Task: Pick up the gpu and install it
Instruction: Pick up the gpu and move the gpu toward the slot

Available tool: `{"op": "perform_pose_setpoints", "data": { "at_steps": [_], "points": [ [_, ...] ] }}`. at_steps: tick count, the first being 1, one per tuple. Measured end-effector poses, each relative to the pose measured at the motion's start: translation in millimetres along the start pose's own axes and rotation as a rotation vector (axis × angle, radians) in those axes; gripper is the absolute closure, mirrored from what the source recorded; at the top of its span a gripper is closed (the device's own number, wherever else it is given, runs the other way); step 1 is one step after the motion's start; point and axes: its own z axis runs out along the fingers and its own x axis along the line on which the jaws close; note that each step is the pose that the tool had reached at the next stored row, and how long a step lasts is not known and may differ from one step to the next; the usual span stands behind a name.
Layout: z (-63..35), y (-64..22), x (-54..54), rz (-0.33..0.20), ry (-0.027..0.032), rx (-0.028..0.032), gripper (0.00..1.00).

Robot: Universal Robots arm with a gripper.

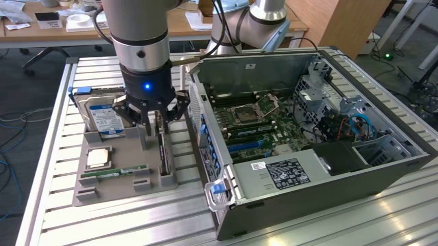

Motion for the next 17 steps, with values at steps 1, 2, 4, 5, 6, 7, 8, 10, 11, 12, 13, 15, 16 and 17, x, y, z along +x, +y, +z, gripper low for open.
{"op": "perform_pose_setpoints", "data": {
  "at_steps": [1, 2, 4, 5, 6, 7, 8, 10, 11, 12, 13, 15, 16, 17],
  "points": [
    [0.1, 0.0, 0.0, 0.000, 0.0002, 0.0002, 0.58],
    [0.5, 0.0, 0.0, 0.000, 0.0000, 0.0000, 0.58],
    [1.4, 0.1, -0.3, 0.000, -0.0001, -0.0001, 0.58],
    [1.8, 0.0, -0.5, 0.000, -0.0001, -0.0001, 0.58],
    [2.6, 0.0, -0.7, 0.000, -0.0002, -0.0003, 0.58],
    [3.6, -0.1, -0.9, 0.000, -0.0002, -0.0002, 0.58],
    [4.5, -0.1, -1.1, 0.000, -0.0001, -0.0001, 0.58],
    [6.8, -0.2, -1.2, 0.000, 0.0000, -0.0001, 0.58],
    [8.3, -0.2, -1.2, 0.000, -0.0002, -0.0002, 0.58],
    [9.8, -0.3, -1.2, 0.000, -0.0001, -0.0001, 0.58],
    [11.3, -0.4, -1.2, 0.000, -0.0001, -0.0001, 0.58],
    [13.7, -0.5, -1.7, 0.000, -0.0001, -0.0001, 0.58],
    [14.4, -0.5, -1.9, 0.000, 0.0000, -0.0001, 0.58],
    [14.9, -0.4, -2.2, 0.000, 0.0000, 0.0000, 0.58]
  ]
}}
